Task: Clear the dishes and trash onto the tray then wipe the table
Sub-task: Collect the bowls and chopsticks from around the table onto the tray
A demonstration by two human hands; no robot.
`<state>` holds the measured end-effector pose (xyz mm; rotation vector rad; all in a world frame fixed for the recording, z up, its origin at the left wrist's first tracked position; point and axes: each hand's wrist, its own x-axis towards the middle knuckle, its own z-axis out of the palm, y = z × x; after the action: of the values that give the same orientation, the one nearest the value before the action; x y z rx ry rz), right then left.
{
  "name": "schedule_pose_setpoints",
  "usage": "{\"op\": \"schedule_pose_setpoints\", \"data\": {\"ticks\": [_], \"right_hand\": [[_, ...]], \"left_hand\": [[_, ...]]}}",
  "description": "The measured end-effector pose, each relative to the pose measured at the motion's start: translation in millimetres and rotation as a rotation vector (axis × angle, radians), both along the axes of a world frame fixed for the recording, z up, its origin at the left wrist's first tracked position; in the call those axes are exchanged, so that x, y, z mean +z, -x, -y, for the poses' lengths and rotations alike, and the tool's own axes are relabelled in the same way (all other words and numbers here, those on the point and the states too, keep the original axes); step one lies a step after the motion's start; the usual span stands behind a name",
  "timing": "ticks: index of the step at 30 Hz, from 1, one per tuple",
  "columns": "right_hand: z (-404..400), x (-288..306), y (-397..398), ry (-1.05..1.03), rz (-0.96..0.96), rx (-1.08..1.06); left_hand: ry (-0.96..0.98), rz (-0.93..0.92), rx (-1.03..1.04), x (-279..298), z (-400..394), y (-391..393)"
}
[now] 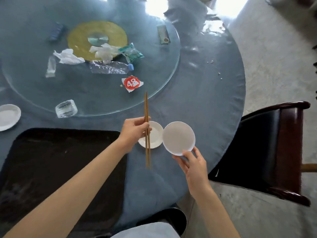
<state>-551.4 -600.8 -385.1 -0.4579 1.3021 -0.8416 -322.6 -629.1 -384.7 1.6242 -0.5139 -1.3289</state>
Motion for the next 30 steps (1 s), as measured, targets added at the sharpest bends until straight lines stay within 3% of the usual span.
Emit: {"op": "schedule_pose_setpoints", "data": {"ticks": [7, 19, 30], "right_hand": [[-81.1, 14.1, -90.7, 0.055, -0.003, 0.267], [-306.4, 41.3, -253.6, 0.043, 0.028, 0.61], [-441.9, 34.9, -367.7, 0.036, -0.049, 0.77]], "left_hand": [[0.081, -0.05, 0.247, 23.5, -178.8, -101.2], [0.136, -0.005, 0.623, 43.5, -501.2, -197.5], [0.148, -0.001, 0.719, 31.3, -646.6, -301.7]]}}
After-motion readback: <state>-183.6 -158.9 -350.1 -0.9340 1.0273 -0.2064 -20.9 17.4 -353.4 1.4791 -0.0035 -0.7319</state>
